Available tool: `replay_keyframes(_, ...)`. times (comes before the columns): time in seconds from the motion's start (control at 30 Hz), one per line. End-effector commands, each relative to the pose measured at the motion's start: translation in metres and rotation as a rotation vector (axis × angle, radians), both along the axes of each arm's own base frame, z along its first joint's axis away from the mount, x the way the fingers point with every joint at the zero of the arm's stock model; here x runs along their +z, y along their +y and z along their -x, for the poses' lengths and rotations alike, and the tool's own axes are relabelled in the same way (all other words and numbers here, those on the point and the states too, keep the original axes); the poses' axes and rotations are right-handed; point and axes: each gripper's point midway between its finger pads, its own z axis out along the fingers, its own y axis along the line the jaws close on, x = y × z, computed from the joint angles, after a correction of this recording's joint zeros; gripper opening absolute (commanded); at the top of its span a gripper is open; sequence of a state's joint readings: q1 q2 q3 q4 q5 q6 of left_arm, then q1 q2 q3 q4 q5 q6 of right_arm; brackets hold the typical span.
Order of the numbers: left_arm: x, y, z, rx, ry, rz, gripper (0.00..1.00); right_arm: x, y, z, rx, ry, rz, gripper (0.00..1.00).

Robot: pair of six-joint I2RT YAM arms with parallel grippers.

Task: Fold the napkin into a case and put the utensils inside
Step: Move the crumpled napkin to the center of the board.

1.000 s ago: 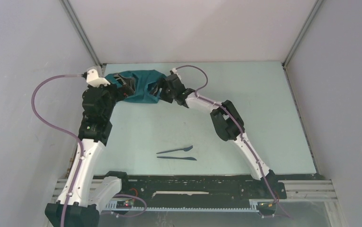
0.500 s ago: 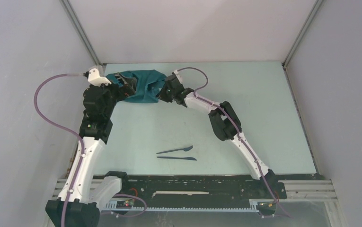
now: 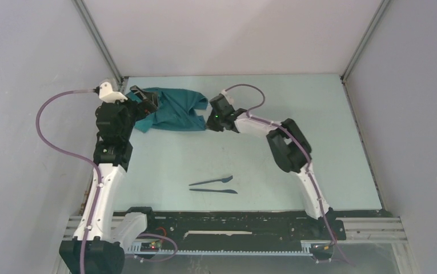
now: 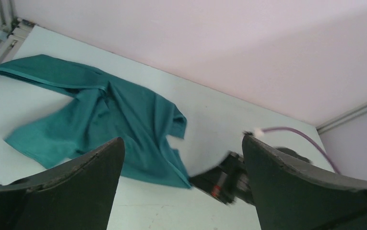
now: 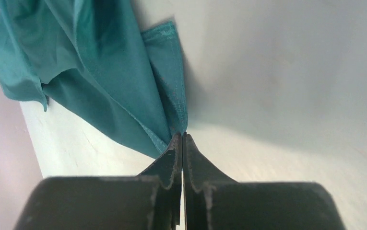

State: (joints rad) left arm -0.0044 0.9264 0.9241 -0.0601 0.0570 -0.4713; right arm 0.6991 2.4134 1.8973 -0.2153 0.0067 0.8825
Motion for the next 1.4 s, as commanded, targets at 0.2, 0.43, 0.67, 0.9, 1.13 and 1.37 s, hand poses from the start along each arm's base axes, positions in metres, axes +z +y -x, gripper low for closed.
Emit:
replay_keyframes(0.2, -0.01, 0.021, -0.021, 0.029, 0.035, 0.124, 1.0, 0.075, -0.134, 0.061, -0.153, 0.03, -0.036, 0.0)
replay_keyframes(0.43, -0.033, 0.01, -0.033, -0.023, 0.143, 0.16, 1.0, 0.08, -0.168, 0.109, -0.025, -0.052, -0.046, 0.0)
replay_keyframes(0.67, -0.095, -0.035, -0.041, -0.11, 0.398, 0.002, 1.0, 0.086, -0.159, 0.121, 0.163, -0.027, -0.17, 0.0)
replay_keyframes(0.9, -0.149, -0.043, -0.065, -0.104, 0.559, 0.115, 0.94, 0.08, -0.121, 0.189, 0.249, -0.004, -0.256, 0.0)
replay_keyframes(1.13, -0.176, -0.009, -0.078, -0.028, 0.63, 0.254, 0.86, 0.064, -0.134, 0.191, 0.241, -0.015, -0.214, 0.45)
replay_keyframes(1.37, -0.177, -0.007, -0.081, -0.061, 0.626, 0.324, 0.85, 0.074, -0.18, 0.116, -0.078, -0.014, -0.221, 0.79)
